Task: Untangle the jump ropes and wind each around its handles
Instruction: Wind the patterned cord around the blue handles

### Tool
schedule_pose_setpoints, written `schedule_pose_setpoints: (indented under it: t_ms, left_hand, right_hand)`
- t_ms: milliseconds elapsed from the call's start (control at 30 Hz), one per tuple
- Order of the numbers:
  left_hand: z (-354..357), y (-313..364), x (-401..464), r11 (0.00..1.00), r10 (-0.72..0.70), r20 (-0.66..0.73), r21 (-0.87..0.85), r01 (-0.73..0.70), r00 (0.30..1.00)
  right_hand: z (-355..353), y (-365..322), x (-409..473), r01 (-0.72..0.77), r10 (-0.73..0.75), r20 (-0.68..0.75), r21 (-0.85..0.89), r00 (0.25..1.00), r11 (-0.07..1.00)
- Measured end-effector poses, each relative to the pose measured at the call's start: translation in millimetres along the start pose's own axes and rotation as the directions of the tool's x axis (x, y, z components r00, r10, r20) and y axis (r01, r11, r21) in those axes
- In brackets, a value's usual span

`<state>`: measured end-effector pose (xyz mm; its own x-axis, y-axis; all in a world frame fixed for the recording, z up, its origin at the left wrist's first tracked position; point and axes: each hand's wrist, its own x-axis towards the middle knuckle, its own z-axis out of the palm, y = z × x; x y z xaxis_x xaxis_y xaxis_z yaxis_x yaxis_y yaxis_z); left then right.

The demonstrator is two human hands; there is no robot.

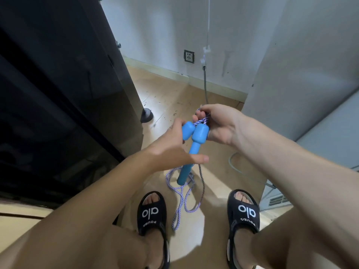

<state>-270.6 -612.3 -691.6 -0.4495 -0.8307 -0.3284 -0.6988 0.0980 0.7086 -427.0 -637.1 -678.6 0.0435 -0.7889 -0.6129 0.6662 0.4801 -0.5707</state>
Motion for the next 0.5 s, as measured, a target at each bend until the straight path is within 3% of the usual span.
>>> schedule_pose_setpoints:
  t_ms: [167,267,333,400,467,500]
  left_hand:
    - [7,-5,8,0.993,-0.018,-0.101,0.112,0.03,0.995]
    - [2,-5,12,0.988,-0.002,-0.124,0.154,0.022,0.992]
    - [-4,-7,15,0.98,0.005,-0.096,0.201,0.015,0.995]
    - [-10,-12,16,0.968,0.005,-0.071,0.25,0.013,0.997]
    - [-13,-16,16,0.963,0.007,-0.041,0.27,0.004,0.999]
    - [-14,-17,16,0.959,0.015,-0.024,0.282,-0.008,1.0]
  right_hand:
    - [5,-5,-3,0.041,-0.031,-0.072,0.149,0.997,0.988]
    - [2,-8,-4,0.037,-0.026,-0.097,0.114,0.995,0.993]
    - [1,-8,-5,0.053,-0.065,-0.148,-0.081,0.987,0.995]
    - [-3,-7,-3,0.089,-0.201,-0.25,-0.397,0.947,0.913]
    - [-11,-7,0,0.106,-0.419,-0.255,-0.736,0.871,0.668]
    - [-12,-7,-1,0.154,-0.532,-0.171,-0.845,0.829,0.512]
